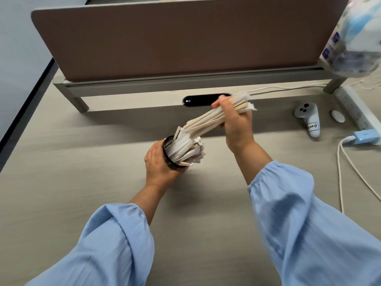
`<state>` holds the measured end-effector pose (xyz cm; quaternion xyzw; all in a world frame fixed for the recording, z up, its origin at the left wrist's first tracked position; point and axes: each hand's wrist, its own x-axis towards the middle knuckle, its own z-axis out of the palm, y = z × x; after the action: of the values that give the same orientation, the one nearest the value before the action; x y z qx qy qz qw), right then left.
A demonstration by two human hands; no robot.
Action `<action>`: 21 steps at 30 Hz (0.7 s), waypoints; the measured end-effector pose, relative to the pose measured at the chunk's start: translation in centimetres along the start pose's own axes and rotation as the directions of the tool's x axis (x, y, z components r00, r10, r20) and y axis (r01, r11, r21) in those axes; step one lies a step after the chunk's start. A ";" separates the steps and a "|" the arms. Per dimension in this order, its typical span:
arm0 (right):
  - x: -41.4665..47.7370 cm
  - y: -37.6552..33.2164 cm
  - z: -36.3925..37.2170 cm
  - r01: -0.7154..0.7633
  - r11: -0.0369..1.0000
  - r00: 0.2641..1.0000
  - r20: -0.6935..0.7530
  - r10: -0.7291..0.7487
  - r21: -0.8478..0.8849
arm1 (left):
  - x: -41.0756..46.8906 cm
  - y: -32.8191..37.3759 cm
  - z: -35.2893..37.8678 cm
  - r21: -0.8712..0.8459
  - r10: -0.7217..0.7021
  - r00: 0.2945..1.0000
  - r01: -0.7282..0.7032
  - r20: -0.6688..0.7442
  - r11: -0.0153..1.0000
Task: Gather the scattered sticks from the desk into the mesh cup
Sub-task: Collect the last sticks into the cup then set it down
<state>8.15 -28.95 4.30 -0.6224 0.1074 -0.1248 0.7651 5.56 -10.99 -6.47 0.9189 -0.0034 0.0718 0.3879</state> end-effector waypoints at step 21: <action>-1.8 1.0 5.2 0.512 0.259 0.793 0.567 0.225 -0.819 | -0.3 4.0 -1.7 -0.249 -0.003 1.000 -0.004 -0.028 0.968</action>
<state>8.13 -23.36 4.37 -0.9639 -0.1421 0.0892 0.2066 4.84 -12.57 -2.47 0.8617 -0.0071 0.0841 0.5003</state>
